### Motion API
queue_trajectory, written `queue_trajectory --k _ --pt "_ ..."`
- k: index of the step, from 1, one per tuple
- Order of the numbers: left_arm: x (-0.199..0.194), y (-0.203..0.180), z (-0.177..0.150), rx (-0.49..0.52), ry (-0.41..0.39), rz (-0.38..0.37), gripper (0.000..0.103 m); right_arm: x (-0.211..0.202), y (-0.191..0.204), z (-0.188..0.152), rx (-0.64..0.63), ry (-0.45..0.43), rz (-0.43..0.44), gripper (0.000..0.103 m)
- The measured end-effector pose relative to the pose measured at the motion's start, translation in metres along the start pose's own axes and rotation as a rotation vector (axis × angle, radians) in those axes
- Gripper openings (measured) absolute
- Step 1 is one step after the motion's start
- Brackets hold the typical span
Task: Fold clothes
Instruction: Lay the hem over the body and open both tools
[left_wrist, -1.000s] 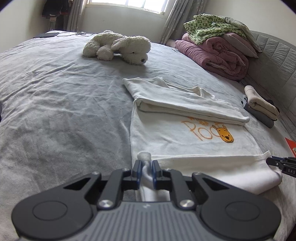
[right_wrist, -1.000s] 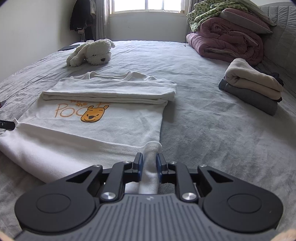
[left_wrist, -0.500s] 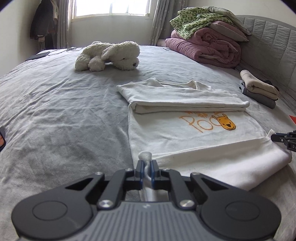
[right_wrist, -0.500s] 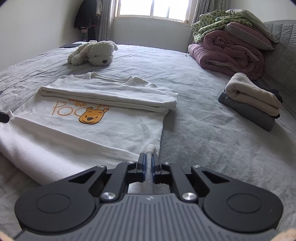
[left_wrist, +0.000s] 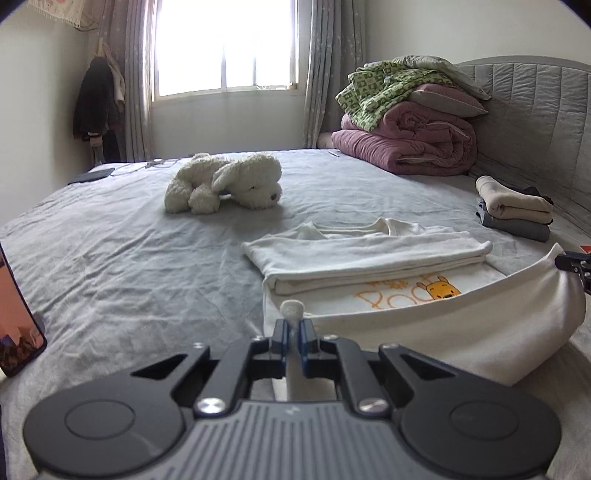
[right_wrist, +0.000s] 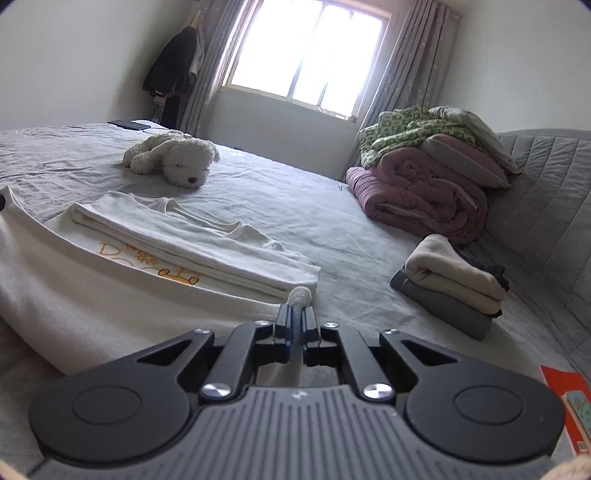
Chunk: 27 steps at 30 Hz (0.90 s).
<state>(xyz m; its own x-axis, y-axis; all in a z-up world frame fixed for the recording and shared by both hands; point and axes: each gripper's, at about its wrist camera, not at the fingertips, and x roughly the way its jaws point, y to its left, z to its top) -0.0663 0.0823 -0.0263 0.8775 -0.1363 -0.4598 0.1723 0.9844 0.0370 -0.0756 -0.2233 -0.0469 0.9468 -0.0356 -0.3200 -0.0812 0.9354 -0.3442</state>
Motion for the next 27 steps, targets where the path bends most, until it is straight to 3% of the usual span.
queue_trajectory --k 5,13,18,23,27 --pt "0.008 -0.004 0.024 0.005 -0.056 0.05 0.007 0.013 0.0 0.013 -0.034 -0.024 -0.05 0.005" --pt "0.053 -0.002 0.039 -0.052 -0.045 0.112 0.007 0.048 -0.006 0.029 0.037 -0.006 -0.098 0.005" --pt "0.088 -0.002 0.026 -0.064 0.021 0.143 0.007 0.08 0.0 0.019 0.06 0.064 -0.104 0.005" --pt "0.119 0.002 0.008 -0.1 0.148 0.159 0.007 0.111 0.003 -0.002 0.087 0.198 -0.069 0.005" --pt "0.123 -0.001 0.005 -0.115 0.165 0.18 0.01 0.116 0.005 -0.009 0.082 0.238 -0.062 0.005"
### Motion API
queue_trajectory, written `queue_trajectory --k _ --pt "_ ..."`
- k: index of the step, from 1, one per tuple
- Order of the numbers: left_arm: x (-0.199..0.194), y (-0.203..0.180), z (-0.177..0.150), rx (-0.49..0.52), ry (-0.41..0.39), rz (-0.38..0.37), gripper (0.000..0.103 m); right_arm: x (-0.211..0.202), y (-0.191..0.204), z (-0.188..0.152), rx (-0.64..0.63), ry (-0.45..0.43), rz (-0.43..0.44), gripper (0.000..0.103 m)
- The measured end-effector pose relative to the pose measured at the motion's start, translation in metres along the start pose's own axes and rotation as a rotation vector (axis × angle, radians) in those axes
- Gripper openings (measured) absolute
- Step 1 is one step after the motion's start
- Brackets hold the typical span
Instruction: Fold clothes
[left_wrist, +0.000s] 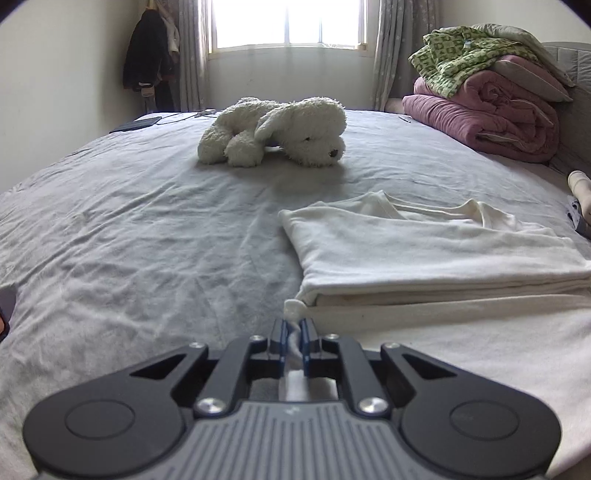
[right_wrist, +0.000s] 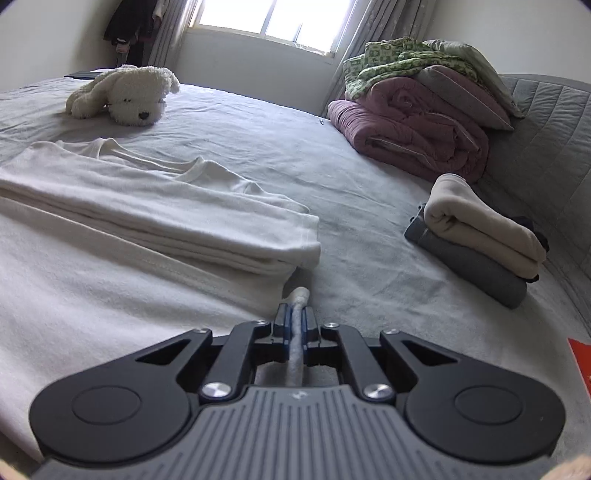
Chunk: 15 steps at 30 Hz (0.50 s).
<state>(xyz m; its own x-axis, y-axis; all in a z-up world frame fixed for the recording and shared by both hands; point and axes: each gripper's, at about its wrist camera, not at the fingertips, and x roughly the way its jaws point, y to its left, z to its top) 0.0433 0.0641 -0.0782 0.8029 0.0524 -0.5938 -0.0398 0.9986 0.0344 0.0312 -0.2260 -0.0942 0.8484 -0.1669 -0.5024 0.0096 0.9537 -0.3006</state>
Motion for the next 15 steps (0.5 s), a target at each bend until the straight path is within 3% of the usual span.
queue_trajectory --k 2,4,7,10,13,15 --pt "-0.003 -0.003 0.0 0.023 -0.007 0.011 0.013 0.0 0.0 -0.001 -0.004 0.006 -0.003 0.011" --pt "-0.01 -0.001 0.003 0.014 -0.023 0.012 0.017 -0.005 -0.001 0.002 -0.004 -0.007 -0.022 0.031" --pt "-0.025 0.001 0.009 -0.009 -0.099 0.03 0.031 -0.013 -0.004 0.01 0.003 -0.04 -0.049 0.033" --pt "-0.035 -0.001 0.012 -0.012 -0.162 0.0 0.035 -0.025 -0.003 0.016 0.04 -0.097 -0.032 0.034" --pt "-0.03 -0.012 0.006 0.033 -0.14 -0.079 0.035 -0.03 0.003 0.017 0.061 -0.111 0.052 0.036" --pt "-0.024 -0.019 -0.004 0.067 -0.095 -0.098 0.035 -0.027 0.005 0.015 0.082 -0.07 0.13 0.036"
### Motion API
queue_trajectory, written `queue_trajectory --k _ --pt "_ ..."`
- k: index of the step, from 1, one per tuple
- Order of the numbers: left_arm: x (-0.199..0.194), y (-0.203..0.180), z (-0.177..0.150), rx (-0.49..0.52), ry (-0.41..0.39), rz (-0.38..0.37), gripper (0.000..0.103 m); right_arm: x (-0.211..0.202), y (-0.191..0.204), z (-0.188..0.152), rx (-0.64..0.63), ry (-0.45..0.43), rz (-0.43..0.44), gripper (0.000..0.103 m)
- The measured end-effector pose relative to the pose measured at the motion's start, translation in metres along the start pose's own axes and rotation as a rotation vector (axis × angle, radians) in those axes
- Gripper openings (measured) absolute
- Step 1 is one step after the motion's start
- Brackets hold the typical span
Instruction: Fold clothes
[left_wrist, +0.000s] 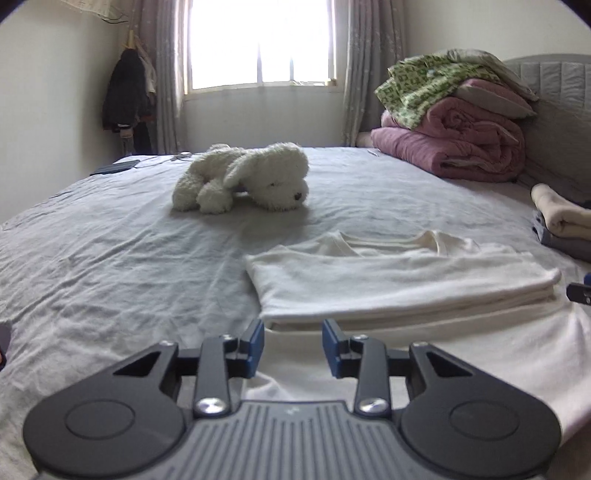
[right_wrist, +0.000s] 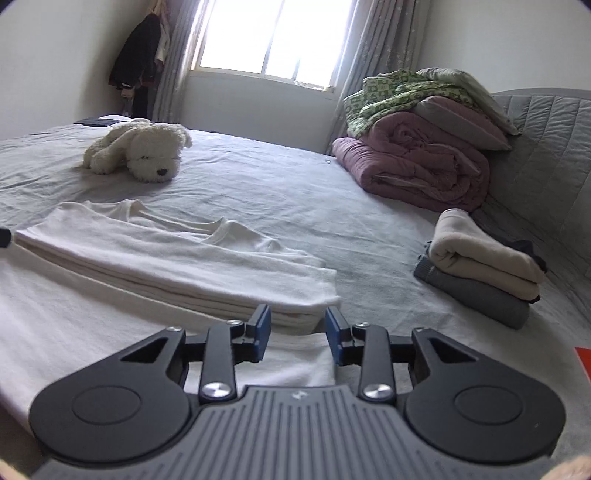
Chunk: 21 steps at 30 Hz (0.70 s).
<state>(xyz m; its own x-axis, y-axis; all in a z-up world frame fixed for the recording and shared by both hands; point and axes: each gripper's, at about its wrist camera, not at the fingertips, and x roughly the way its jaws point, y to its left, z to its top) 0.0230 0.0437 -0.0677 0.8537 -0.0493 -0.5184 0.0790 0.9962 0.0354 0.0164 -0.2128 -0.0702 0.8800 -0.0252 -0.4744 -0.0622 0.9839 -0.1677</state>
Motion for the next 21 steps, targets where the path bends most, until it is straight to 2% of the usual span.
queue_trajectory --k 3,5,7,8,12,16,19,21 --pt "0.005 -0.004 -0.014 0.02 0.055 -0.016 0.035 0.014 -0.008 -0.01 0.071 0.1 0.043 0.036" --pt "0.002 0.001 -0.019 0.015 0.052 -0.025 0.036 0.018 -0.017 -0.016 0.099 0.106 0.068 0.036" --pt "0.0 0.007 -0.023 0.009 0.047 -0.035 0.036 0.019 -0.022 -0.018 0.088 0.113 0.03 0.038" --pt "-0.002 0.009 -0.025 0.006 0.044 -0.039 0.036 0.018 -0.025 -0.018 0.098 0.116 0.018 0.046" --pt "-0.017 0.008 -0.024 -0.025 0.042 -0.034 0.036 0.005 -0.025 -0.016 0.17 0.12 -0.01 0.046" --pt "-0.039 0.003 -0.02 -0.066 0.005 -0.14 0.038 -0.021 0.001 -0.01 0.135 0.078 0.075 0.046" --pt "-0.042 -0.015 -0.023 0.022 0.019 -0.227 0.041 -0.038 0.023 -0.008 0.101 0.056 0.149 0.046" --pt "-0.038 -0.025 -0.03 0.072 0.057 -0.247 0.041 -0.043 0.041 -0.011 0.061 0.062 0.204 0.046"
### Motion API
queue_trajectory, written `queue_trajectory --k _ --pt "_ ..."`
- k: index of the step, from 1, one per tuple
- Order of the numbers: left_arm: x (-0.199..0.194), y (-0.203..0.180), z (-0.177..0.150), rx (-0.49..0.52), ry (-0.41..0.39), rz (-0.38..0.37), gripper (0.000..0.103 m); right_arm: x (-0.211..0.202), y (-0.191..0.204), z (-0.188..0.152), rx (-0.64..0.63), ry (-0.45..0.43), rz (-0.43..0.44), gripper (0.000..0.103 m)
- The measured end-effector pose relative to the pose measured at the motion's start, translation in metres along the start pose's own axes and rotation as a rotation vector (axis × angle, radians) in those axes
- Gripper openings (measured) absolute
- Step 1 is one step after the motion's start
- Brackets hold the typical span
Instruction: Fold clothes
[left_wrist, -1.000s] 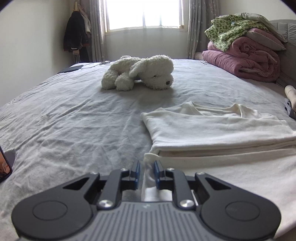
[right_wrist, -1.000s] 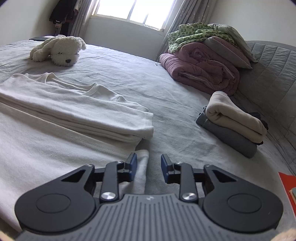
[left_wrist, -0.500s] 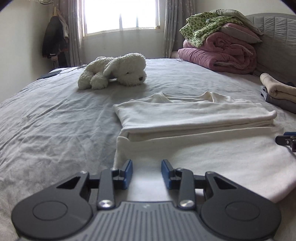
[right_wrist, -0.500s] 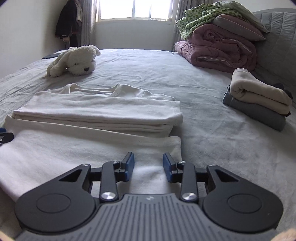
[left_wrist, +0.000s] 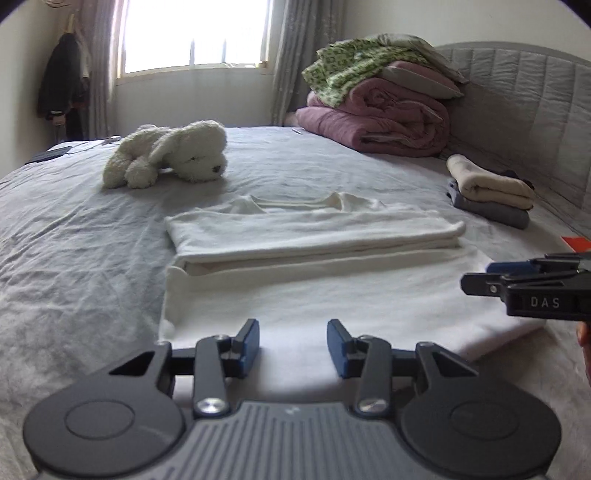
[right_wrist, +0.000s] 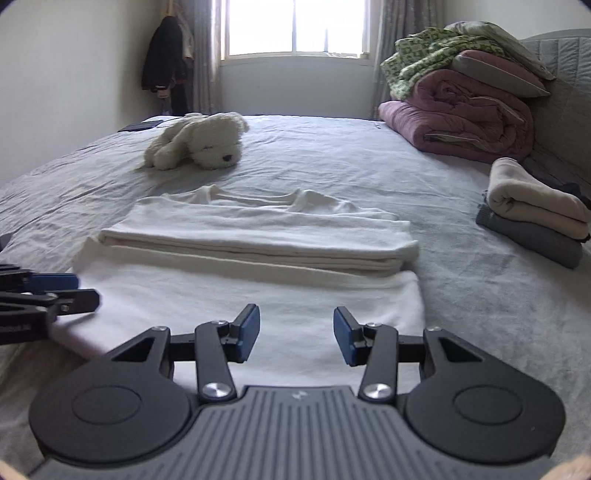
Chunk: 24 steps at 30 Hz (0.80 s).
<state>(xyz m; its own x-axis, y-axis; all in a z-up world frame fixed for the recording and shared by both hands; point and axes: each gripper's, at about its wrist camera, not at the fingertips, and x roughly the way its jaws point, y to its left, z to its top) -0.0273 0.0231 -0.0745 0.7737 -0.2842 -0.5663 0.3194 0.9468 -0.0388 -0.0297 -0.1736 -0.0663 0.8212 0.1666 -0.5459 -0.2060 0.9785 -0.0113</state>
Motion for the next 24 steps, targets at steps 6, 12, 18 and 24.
queue_trajectory --k 6,12,18,24 --pt "-0.005 0.001 -0.014 0.062 0.025 -0.017 0.042 0.003 0.016 -0.025 -0.115 0.052 0.009 0.045" --pt "-0.027 0.028 -0.03 0.047 0.015 -0.077 0.042 -0.018 -0.032 -0.039 -0.044 0.053 0.06 0.045" --pt "-0.044 0.059 -0.032 -0.108 0.036 -0.183 0.042 -0.042 -0.075 -0.05 0.081 0.071 0.154 0.044" --pt "-0.05 0.09 -0.027 -0.394 0.142 -0.261 0.043 -0.053 -0.092 -0.048 0.253 0.15 0.233 0.046"
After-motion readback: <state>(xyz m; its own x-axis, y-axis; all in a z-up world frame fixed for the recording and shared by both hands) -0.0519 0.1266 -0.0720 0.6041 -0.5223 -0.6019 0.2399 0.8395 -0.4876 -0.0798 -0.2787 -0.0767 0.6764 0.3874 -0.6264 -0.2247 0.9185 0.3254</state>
